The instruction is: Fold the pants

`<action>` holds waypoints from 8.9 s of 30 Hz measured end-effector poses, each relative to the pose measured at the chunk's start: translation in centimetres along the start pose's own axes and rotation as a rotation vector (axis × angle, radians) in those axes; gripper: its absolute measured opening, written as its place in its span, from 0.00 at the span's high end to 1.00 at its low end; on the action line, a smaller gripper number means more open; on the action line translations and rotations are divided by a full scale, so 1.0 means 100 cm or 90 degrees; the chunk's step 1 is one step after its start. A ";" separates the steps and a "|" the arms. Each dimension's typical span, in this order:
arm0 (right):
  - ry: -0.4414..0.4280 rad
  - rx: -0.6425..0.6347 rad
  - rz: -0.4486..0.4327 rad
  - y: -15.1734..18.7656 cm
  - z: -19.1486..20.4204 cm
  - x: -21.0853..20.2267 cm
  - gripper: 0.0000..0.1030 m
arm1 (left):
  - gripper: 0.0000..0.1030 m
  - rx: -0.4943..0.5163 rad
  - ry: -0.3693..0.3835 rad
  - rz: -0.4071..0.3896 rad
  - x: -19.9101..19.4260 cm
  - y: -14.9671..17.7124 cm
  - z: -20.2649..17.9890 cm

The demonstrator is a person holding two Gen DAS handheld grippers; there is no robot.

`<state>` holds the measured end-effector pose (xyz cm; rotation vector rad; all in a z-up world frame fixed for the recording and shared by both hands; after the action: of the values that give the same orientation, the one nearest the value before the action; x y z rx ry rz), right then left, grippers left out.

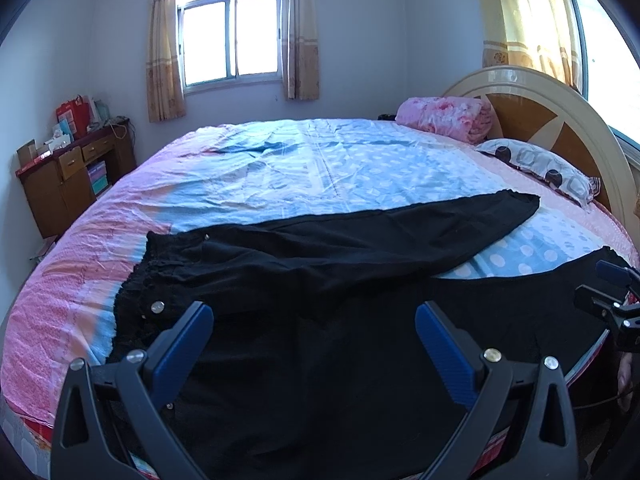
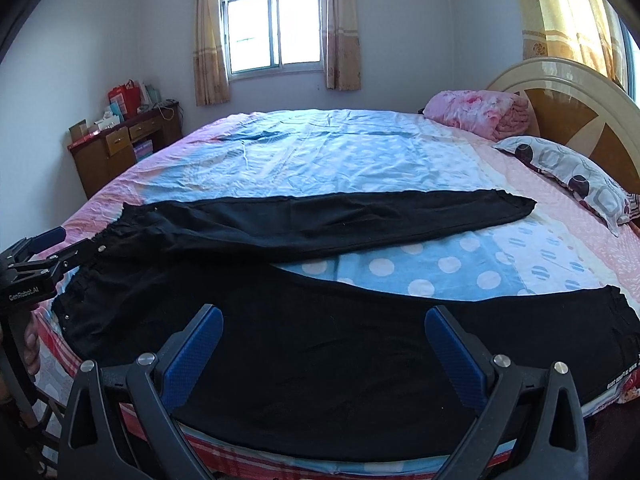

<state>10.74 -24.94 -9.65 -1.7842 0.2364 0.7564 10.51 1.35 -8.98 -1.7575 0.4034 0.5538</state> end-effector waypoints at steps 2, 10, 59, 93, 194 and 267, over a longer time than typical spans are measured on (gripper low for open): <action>0.001 0.006 0.010 0.004 -0.004 0.005 0.01 | 0.00 -0.001 -0.005 0.009 0.007 0.004 0.002; 0.030 0.009 0.048 0.014 -0.033 0.027 0.01 | 0.00 -0.018 -0.044 0.043 0.036 0.006 0.034; 0.120 0.194 0.310 -0.032 -0.441 0.345 0.01 | 0.18 -0.132 -0.161 0.259 0.259 -0.089 0.244; -0.012 0.186 0.082 -0.085 -0.416 0.152 0.91 | 0.79 -0.142 0.009 0.088 0.154 -0.144 0.194; -0.368 -0.385 0.178 0.118 0.113 0.021 0.97 | 0.31 -0.021 0.113 0.065 -0.012 0.076 0.243; -0.423 -0.200 0.111 -0.013 0.117 0.055 0.53 | 0.00 -0.030 0.315 0.116 0.011 0.070 0.009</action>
<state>11.25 -12.63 -13.84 -1.7050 -0.1849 1.5288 7.52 0.51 -15.39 -1.9089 0.9084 0.2480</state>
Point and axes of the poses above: each gripper's, at about its wrist camera, not at the fingertips, and x roughly the way its jaws point, z to its left, y to its underside, the point moved 10 cm from there along x, roughly the way its jaws point, and after that the axes turned 13 degrees about -x, right-handed, at the moved point
